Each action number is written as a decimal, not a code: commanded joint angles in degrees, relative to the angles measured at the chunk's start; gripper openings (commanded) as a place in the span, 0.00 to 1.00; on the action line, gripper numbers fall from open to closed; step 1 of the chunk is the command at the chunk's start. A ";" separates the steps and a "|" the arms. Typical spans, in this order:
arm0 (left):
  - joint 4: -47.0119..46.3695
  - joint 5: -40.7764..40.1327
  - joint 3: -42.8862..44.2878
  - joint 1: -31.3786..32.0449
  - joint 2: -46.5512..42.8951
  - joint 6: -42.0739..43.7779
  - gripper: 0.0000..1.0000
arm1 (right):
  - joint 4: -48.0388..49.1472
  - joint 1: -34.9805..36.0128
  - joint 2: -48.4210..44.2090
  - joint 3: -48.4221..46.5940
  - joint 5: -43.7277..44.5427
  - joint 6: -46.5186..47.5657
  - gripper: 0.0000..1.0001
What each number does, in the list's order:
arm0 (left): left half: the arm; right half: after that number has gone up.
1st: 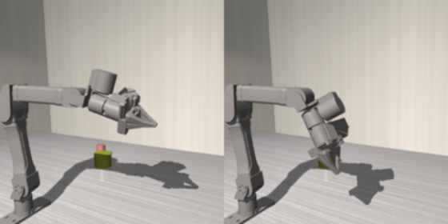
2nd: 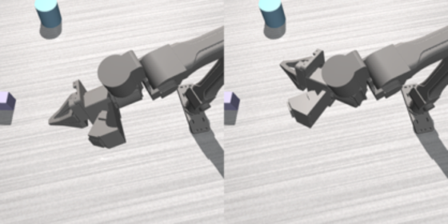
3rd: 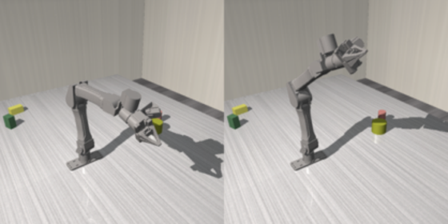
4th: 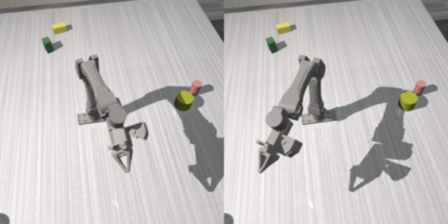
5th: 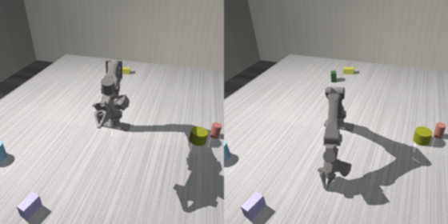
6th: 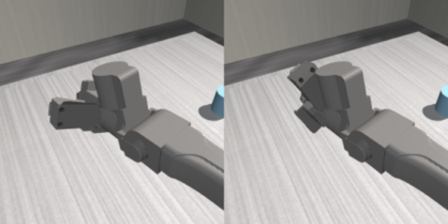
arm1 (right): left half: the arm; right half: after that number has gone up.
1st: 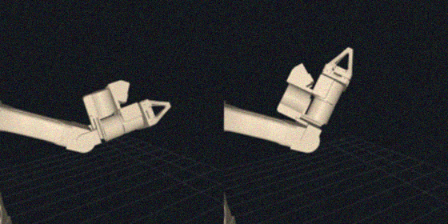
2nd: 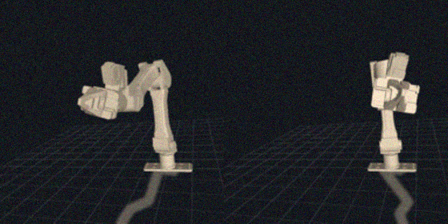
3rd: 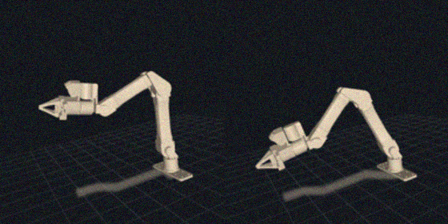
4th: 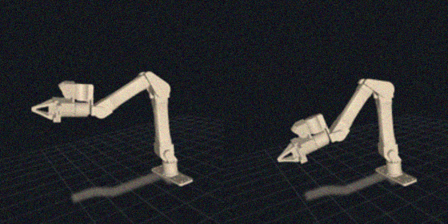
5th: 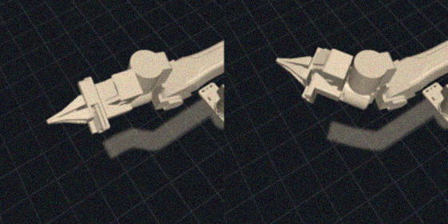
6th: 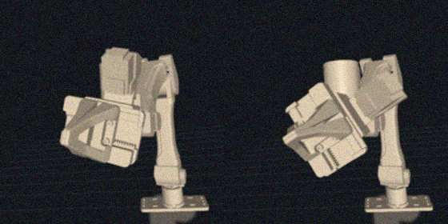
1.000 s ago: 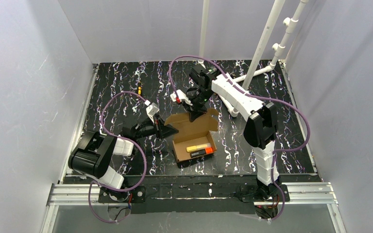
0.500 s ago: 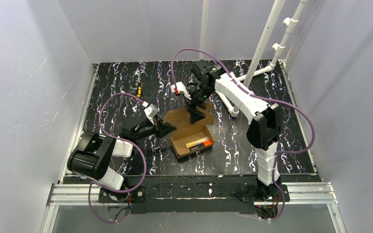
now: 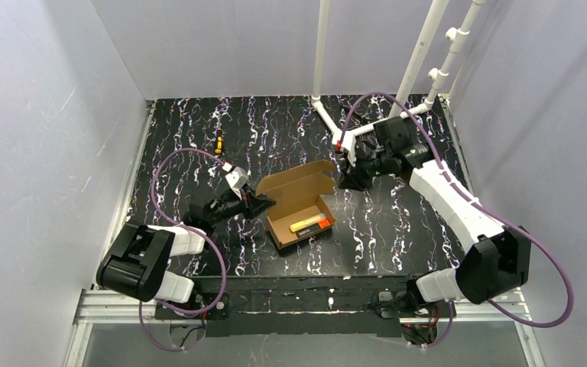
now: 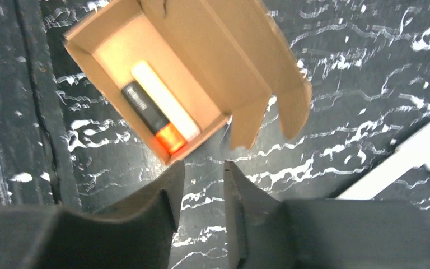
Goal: Fold the paper box
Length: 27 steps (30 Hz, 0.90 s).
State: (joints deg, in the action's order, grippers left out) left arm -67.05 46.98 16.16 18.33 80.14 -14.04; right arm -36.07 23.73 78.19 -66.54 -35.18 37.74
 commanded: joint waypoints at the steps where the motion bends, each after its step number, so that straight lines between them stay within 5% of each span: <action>1: 1.58 -0.75 -0.34 0.74 -1.93 2.13 0.00 | 27.41 -0.52 -0.11 8.54 11.30 -13.62 0.07; 7: 2.81 -1.11 -0.35 1.11 -2.69 2.52 0.00 | 42.02 0.09 2.48 13.48 24.31 -22.16 0.01; 21: 3.64 -1.98 -0.43 1.23 -3.43 2.93 0.00 | 45.20 5.36 4.11 17.85 2.43 -27.51 0.01; 27: 3.94 -2.08 -0.34 1.24 -3.39 3.06 0.00 | 47.78 7.07 5.34 18.54 2.45 -29.99 0.01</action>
State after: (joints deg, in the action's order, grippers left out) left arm -63.57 45.06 16.16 19.25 78.32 -12.40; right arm 6.70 29.50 82.39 -48.21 -30.85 10.59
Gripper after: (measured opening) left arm 0.029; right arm 0.024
